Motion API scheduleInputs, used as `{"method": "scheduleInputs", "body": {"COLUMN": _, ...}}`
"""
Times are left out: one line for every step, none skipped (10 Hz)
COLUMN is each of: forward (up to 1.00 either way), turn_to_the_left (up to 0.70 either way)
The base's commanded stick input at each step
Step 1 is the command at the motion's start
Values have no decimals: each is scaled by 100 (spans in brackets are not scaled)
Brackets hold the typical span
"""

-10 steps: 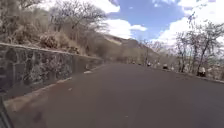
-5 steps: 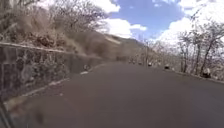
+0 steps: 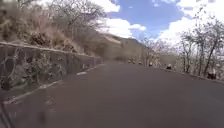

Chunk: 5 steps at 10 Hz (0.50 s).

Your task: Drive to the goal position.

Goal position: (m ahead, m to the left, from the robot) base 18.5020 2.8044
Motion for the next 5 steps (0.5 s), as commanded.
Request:
{"method": "scheduleInputs", "body": {"forward": 70, "turn_to_the_left": 0}}
{"method": "scheduleInputs", "body": {"forward": 70, "turn_to_the_left": 0}}
{"method": "scheduleInputs", "body": {"forward": 70, "turn_to_the_left": 0}}
{"method": "scheduleInputs", "body": {"forward": 70, "turn_to_the_left": 0}}
{"method": "scheduleInputs", "body": {"forward": 70, "turn_to_the_left": 0}}
